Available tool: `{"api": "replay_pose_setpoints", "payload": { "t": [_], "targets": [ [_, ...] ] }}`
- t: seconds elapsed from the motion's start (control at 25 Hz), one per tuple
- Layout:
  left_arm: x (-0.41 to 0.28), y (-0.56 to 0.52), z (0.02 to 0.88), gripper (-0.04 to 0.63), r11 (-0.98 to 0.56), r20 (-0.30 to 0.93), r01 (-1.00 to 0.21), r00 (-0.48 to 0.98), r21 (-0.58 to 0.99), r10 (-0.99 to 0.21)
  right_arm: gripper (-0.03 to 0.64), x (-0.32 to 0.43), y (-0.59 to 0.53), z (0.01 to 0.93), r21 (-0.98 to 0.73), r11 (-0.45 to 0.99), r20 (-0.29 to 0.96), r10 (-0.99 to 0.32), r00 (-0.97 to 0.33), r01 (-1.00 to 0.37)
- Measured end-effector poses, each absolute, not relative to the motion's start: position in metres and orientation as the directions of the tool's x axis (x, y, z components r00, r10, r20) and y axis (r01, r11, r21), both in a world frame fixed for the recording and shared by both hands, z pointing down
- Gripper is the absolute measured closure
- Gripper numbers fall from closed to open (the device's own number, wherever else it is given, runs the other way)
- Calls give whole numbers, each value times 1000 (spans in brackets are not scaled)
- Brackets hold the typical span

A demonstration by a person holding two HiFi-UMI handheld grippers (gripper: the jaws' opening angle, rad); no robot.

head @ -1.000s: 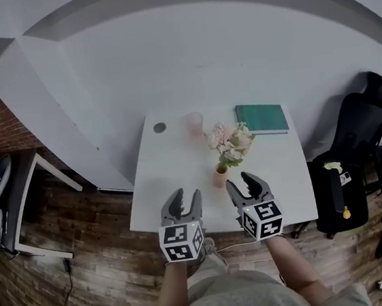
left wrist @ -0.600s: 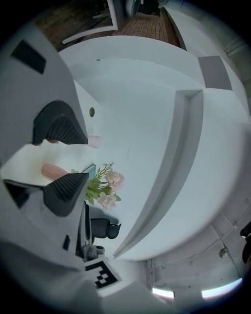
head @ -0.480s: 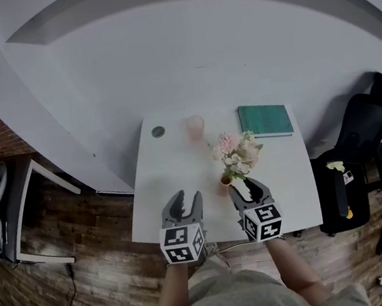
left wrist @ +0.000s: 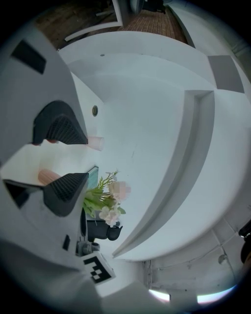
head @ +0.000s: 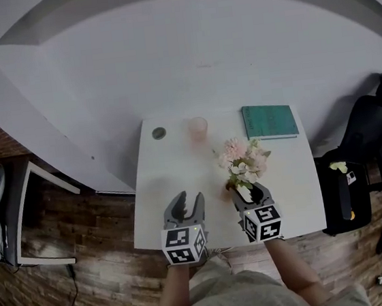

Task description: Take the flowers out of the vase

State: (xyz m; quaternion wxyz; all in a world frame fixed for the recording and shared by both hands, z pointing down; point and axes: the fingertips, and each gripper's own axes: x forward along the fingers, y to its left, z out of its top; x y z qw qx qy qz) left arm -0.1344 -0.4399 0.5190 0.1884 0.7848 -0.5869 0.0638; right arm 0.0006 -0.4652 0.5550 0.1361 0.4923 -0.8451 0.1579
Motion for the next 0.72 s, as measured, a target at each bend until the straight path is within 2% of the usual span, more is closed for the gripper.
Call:
{"api": "replay_pose_setpoints", "payload": {
  "t": [0.72],
  "targets": [
    [-140,-462,531,423,-248,339,-942,316,227,-886,445,-6,-496,564,-144,437,396,-797,-456,-888]
  ]
}}
